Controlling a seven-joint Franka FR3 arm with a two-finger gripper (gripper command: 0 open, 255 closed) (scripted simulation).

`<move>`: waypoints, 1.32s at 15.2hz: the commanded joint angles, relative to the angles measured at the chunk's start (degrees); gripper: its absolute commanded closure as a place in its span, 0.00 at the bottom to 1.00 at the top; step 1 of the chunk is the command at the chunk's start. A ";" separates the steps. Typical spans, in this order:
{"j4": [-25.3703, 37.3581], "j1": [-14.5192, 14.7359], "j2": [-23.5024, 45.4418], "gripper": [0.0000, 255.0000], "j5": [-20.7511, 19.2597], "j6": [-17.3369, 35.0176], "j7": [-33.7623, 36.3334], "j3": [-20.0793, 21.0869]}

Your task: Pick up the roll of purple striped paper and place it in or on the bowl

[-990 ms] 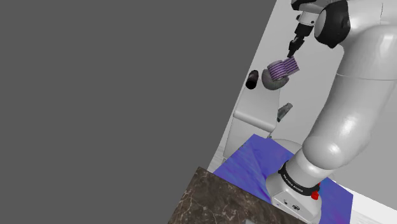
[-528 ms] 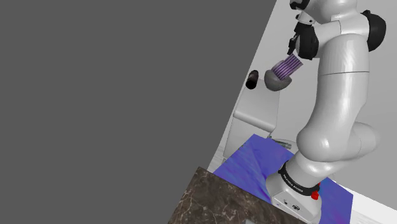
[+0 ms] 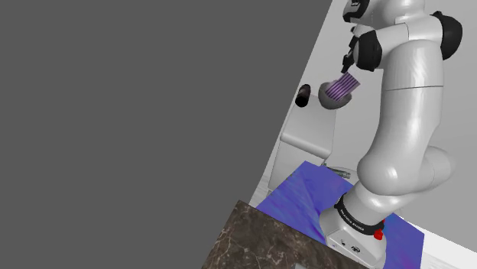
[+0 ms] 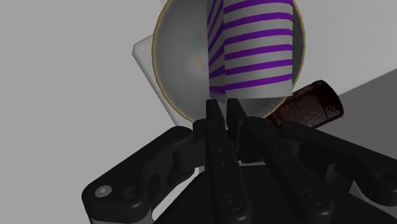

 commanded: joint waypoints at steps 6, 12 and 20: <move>-6.07 1.72 -0.07 1.00 0.23 5.54 -0.68 0.07; -7.21 2.00 0.07 1.00 0.39 6.69 -0.85 0.11; -7.47 2.07 0.02 0.00 0.40 6.87 -0.92 0.07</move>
